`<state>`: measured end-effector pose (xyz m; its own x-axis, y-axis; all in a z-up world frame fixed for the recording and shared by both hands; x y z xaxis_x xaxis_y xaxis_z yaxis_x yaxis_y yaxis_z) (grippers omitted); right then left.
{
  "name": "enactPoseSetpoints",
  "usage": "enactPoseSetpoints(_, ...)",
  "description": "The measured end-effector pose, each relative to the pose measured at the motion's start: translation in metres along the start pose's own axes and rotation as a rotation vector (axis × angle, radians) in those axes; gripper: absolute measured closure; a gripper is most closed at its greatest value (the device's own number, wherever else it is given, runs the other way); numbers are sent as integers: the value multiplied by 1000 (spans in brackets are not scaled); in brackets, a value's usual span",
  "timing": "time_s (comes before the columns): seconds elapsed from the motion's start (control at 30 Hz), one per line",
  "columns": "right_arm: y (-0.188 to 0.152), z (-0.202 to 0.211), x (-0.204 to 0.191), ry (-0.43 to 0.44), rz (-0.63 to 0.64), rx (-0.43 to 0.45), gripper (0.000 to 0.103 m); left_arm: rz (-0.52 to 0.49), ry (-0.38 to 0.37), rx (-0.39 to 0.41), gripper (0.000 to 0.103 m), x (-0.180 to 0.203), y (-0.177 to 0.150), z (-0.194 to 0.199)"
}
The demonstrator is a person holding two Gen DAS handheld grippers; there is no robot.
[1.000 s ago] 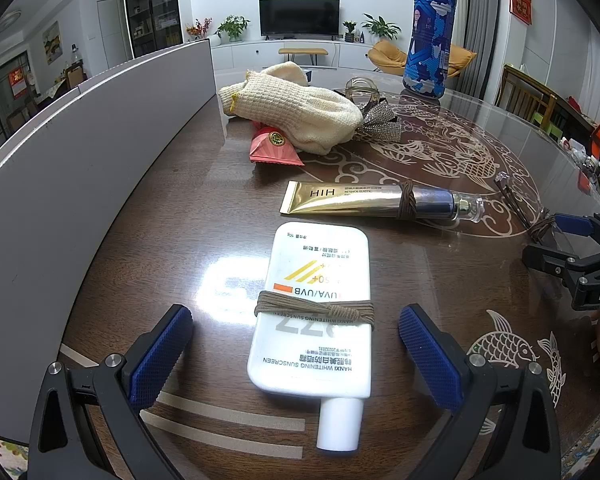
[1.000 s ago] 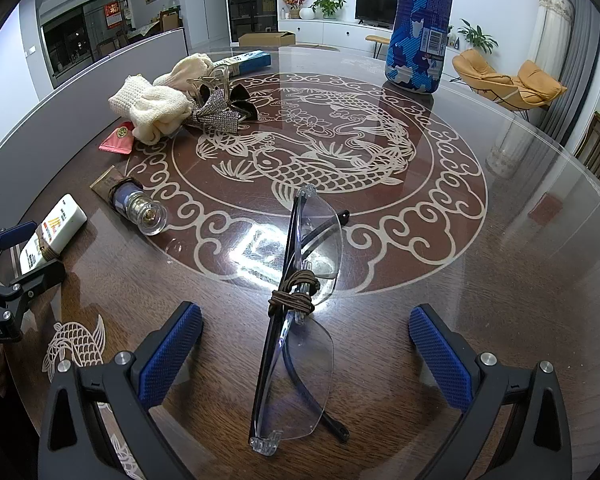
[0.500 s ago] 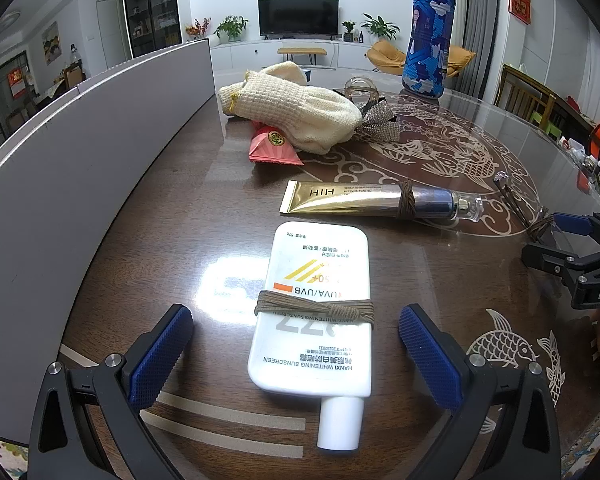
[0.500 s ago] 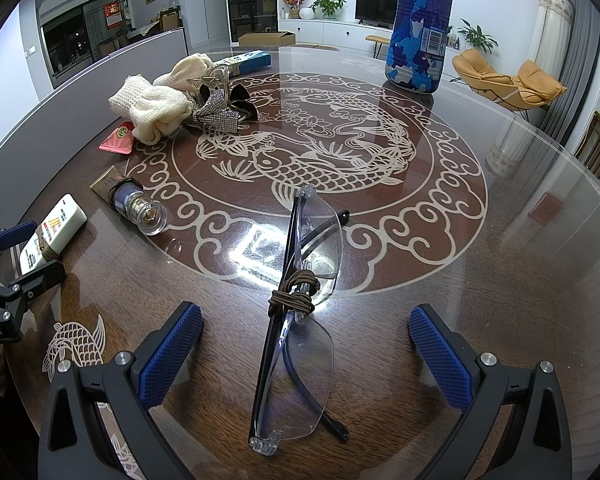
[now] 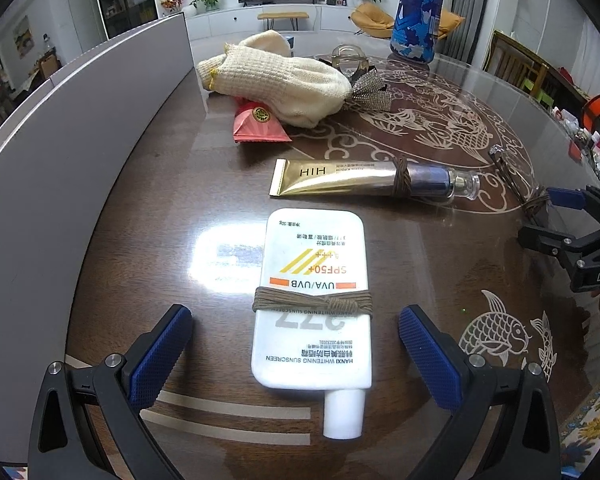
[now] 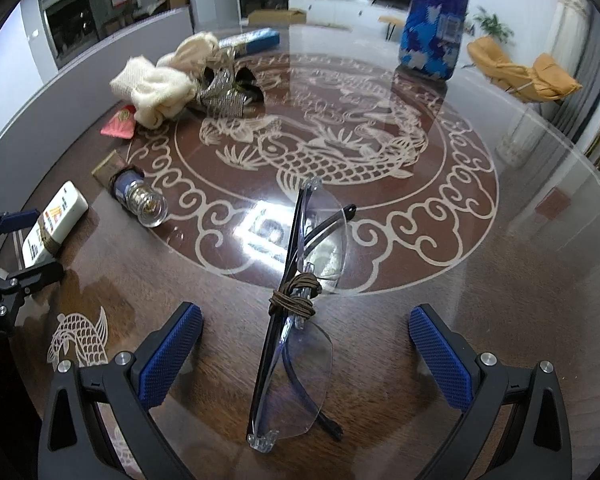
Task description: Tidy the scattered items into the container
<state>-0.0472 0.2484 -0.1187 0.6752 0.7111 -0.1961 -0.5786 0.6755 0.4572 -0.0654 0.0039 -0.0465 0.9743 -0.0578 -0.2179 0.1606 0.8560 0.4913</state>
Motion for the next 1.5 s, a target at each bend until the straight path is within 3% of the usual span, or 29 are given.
enactPoseSetpoints(0.4,10,-6,0,-8,46,-152,0,1,2,9,0,1,-2,0)
enactPoseSetpoints(1.37,10,-6,-1,-11,51,-162,0,3,5,11,0,2,-4,2)
enactPoseSetpoints(1.5,15,-9,0,-14,54,-207,1,-33,-29,-37,0,1,1,0)
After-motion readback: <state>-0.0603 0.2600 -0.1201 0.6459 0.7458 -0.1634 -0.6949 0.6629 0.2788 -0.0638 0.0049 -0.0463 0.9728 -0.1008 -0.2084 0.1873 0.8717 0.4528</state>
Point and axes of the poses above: each gripper's, at about its wrist camera, not at the fingertips, and z roughly against the way its jaws point, x to its right, y to its top, the point moved 2 cm from there along -z, roughly the way its jaws point, and after that the axes turned 11 degrees about -z, right-handed, at the moved point
